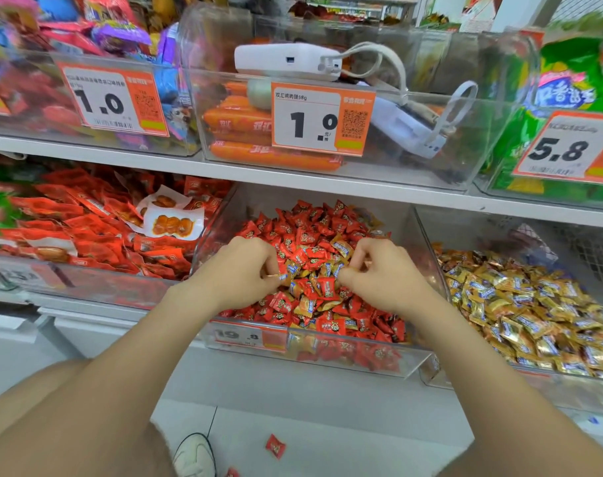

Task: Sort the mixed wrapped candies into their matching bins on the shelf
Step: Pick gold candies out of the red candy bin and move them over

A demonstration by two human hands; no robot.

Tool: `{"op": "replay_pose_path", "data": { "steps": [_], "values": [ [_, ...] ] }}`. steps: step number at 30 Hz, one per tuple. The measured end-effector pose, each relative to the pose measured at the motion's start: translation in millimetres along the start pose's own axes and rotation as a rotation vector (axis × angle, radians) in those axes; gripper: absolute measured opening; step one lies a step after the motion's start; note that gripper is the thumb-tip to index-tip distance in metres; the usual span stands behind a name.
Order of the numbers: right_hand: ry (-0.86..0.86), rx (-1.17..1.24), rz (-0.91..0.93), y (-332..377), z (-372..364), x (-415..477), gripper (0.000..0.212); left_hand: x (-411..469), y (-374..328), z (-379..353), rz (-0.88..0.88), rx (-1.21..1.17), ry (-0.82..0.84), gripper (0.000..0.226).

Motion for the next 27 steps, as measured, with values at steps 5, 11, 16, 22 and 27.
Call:
{"op": "replay_pose_path", "data": {
  "steps": [5, 11, 16, 22, 27],
  "values": [
    [-0.040, 0.045, 0.024, 2, 5, -1, 0.024, -2, -11, 7, 0.044, -0.115, -0.086, 0.025],
    [0.181, -0.040, 0.203, 8, -17, -5, 0.024, -1, -25, -10, -0.021, -0.127, 0.119, 0.020],
    [0.222, -0.317, 0.319, 7, -30, -6, 0.016, 3, -23, -27, -0.009, 0.013, 0.241, 0.038],
    [0.157, -0.460, 0.227, 0, -34, 0, 0.012, 10, -11, -30, -0.027, 0.128, 0.236, 0.018],
    [0.135, -0.232, 0.144, 0, -22, 4, 0.032, 9, -13, -26, -0.068, 0.050, 0.230, 0.038]
  ]
}}
Point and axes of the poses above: each hand's wrist, its own x-axis towards the middle knuckle, its own z-axis out of the back of the hand, y = z × x, the point moved 5 cm from there along x, towards the middle knuckle, and after that the axes turned 11 degrees about -z, right-handed, at the moved point
